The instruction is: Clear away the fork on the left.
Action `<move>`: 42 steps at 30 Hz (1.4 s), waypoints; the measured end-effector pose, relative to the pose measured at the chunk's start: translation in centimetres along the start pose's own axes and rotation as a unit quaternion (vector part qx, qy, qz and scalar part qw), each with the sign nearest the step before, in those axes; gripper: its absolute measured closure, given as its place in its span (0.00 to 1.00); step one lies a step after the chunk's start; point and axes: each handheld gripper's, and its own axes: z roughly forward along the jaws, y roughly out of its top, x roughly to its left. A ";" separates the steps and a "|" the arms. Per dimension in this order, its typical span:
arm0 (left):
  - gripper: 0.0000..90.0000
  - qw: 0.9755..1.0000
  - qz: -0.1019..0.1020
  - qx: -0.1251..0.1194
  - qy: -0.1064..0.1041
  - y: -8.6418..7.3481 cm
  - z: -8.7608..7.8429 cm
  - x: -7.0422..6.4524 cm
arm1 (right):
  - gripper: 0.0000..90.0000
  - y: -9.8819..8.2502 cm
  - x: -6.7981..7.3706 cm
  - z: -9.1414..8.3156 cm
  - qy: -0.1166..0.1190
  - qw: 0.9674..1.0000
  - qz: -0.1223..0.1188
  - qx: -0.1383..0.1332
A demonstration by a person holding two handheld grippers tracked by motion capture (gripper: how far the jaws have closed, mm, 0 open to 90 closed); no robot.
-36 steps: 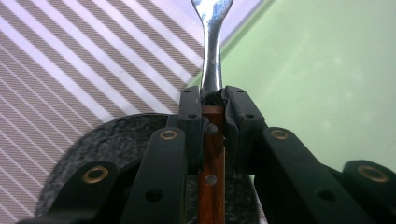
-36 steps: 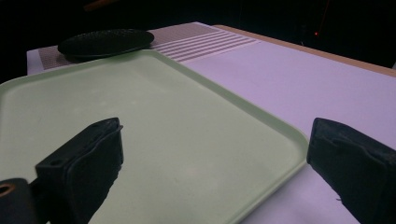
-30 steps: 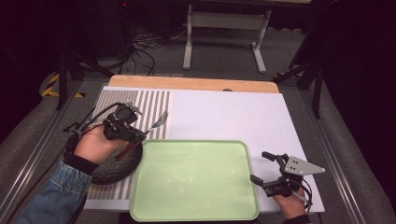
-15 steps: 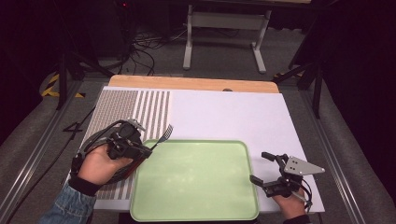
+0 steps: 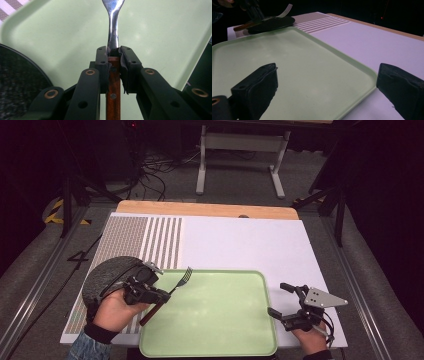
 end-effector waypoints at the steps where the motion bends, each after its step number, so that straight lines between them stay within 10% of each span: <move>1: 0.87 1.000 -0.001 0.001 -0.003 -0.1 0.2 -0.1 | 0.05 0.0 0.0 0.0 0.000 1.000 0.000 0.000; 25: 0.87 0.999 -0.020 0.026 -0.014 -1.0 3.1 -1.0 | 0.05 0.0 0.2 0.2 0.004 1.000 -0.001 0.001; 42: 0.87 0.998 -0.030 0.048 0.021 -1.1 4.8 -1.2 | 0.05 0.0 0.2 0.3 0.007 1.000 0.000 0.003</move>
